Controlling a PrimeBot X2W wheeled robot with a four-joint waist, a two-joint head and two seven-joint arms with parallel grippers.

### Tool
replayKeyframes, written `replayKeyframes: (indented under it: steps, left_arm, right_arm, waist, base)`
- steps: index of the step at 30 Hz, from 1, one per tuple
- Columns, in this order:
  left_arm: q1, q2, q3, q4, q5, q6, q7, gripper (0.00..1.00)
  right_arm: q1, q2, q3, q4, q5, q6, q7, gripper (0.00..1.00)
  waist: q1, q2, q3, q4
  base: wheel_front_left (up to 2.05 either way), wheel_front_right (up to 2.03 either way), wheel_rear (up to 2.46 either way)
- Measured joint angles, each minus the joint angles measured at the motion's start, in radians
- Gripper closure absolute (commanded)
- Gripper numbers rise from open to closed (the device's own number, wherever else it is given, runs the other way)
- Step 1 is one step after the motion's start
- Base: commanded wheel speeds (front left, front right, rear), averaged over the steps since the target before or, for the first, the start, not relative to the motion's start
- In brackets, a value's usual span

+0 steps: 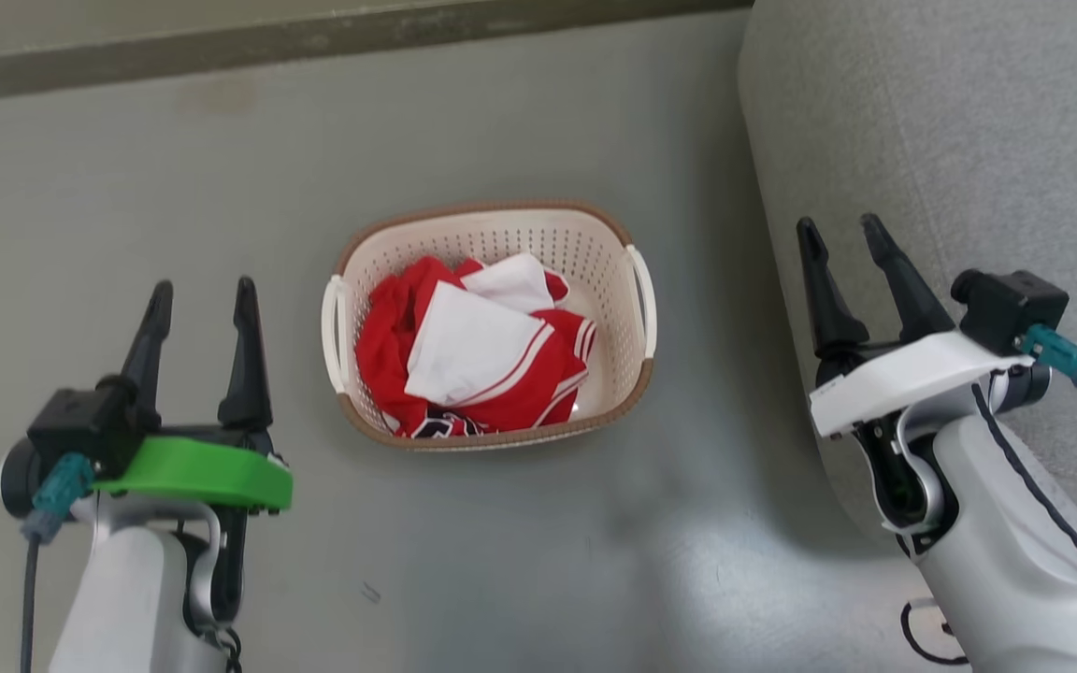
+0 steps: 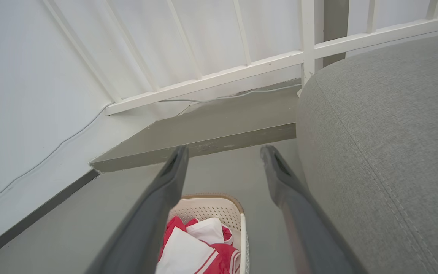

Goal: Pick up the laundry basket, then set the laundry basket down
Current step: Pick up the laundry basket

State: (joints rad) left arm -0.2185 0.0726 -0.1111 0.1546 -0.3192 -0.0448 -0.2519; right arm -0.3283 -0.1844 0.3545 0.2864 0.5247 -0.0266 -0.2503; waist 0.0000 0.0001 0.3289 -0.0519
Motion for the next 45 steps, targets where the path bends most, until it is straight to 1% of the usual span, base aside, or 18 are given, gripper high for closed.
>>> replayKeyframes:
  steps: [2, 4, 12, 17, 20, 22, 27, 31, 41, 45]
  left_arm:
    - [-0.019, 0.0, 0.0, 0.005, 0.0, -0.006, 0.0, 0.0]
    - [-0.037, 0.001, -0.006, 0.008, 0.011, -0.008, 0.0, 0.0]
    - [-0.098, 0.002, -0.017, 0.04, 0.017, -0.009, 0.0, 0.0]
    - [-0.152, 0.002, -0.018, 0.059, 0.017, -0.016, 0.0, 0.0]
    - [-0.188, 0.002, -0.019, 0.071, 0.017, -0.017, 0.001, 0.0]
    - [-0.213, 0.002, -0.02, 0.085, 0.017, -0.018, 0.005, 0.0]
    - [-0.264, 0.002, -0.015, 0.136, 0.012, -0.026, 0.015, 0.0]
    - [-0.319, 0.003, -0.014, 0.186, 0.01, -0.027, 0.027, 0.0]
    - [-0.443, 0.002, -0.018, 0.295, 0.007, -0.039, 0.041, 0.0]
    - [-0.493, 0.002, -0.018, 0.333, 0.007, -0.044, 0.041, 0.0]
  right_arm:
    - [-0.013, 0.001, 0.0, 0.005, -0.004, 0.0, 0.0, 0.0]
    - [-0.028, 0.003, 0.0, 0.011, -0.007, 0.009, 0.0, 0.0]
    - [-0.086, 0.013, -0.005, 0.038, -0.022, 0.013, 0.0, 0.0]
    - [-0.129, 0.023, -0.004, 0.063, -0.023, 0.026, 0.0, 0.0]
    - [-0.161, 0.027, 0.0, 0.084, -0.023, 0.029, -0.001, 0.0]
    - [-0.185, 0.027, -0.001, 0.099, -0.024, 0.038, -0.001, 0.0]
    - [-0.244, 0.031, -0.002, 0.137, -0.024, 0.044, -0.002, 0.0]
    - [-0.3, 0.037, -0.002, 0.184, -0.023, 0.055, -0.001, 0.0]
    - [-0.416, 0.062, 0.014, 0.294, -0.023, 0.079, 0.002, 0.0]
    - [-0.462, 0.069, 0.021, 0.346, -0.023, 0.081, 0.024, 0.0]
  waist:
    - [0.0, 0.0, 0.018, -0.001]
    - [0.0, 0.0, 0.037, -0.001]
    - [0.0001, 0.0, 0.118, -0.001]
    - [0.0001, 0.0, 0.174, 0.0]
    - [0.0001, 0.0, 0.21, 0.001]
    - [0.0001, 0.0, 0.235, 0.002]
    - [0.0001, -0.0001, 0.298, 0.003]
    - [0.0001, 0.0, 0.361, 0.005]
    - [0.0001, 0.0, 0.474, 0.015]
    - [0.0001, 0.0, 0.513, 0.022]
  base:
    - [0.0, 0.0, 0.0]
    - [0.0, 0.0, 0.0]
    - [0.0, 0.0, 0.0]
    - [0.0, 0.0, 0.0]
    - [0.0, 0.0, 0.0]
    - [0.0, 0.0, 0.0]
    - [0.0, 0.0, 0.0]
    - [0.0, 0.0, 0.0]
    - [0.0, 0.0, 0.0]
    - [0.0, 0.0, 0.0]
